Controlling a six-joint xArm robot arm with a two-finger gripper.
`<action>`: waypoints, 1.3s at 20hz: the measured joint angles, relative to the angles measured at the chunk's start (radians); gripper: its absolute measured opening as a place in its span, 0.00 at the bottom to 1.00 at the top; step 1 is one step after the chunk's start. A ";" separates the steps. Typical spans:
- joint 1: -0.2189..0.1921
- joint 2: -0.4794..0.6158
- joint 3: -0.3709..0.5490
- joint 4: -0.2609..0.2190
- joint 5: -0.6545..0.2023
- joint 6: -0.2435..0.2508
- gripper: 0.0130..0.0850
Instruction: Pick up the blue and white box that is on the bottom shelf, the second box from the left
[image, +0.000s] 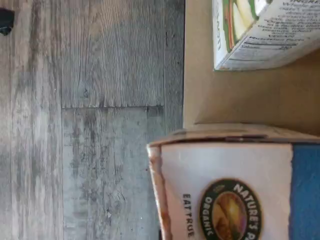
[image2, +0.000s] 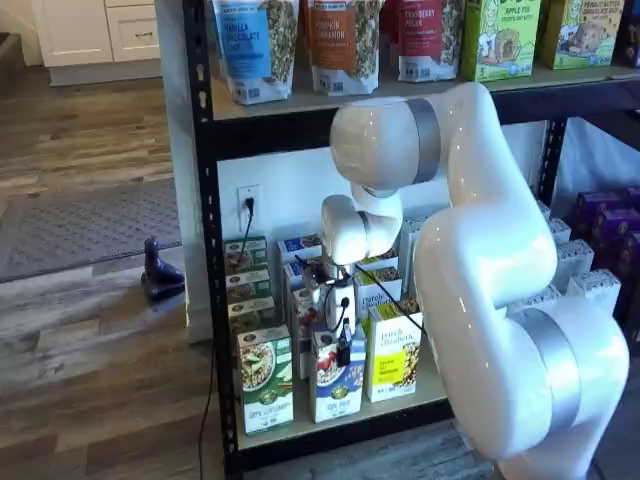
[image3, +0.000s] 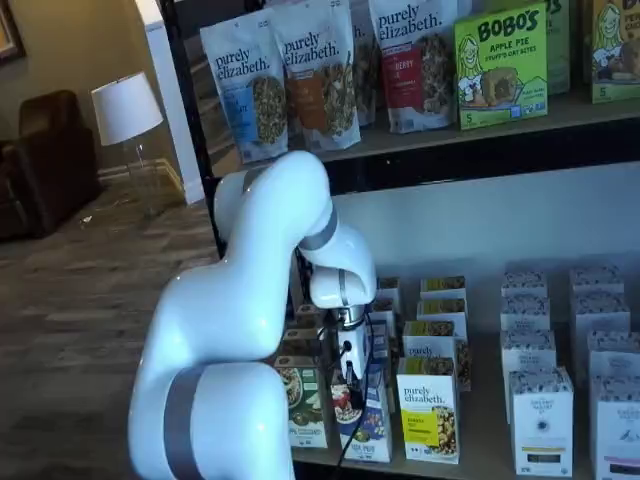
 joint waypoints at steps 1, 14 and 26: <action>0.000 -0.001 0.002 -0.005 -0.001 0.004 0.56; 0.010 -0.111 0.152 -0.017 -0.049 0.024 0.56; 0.032 -0.257 0.339 0.001 -0.092 0.030 0.56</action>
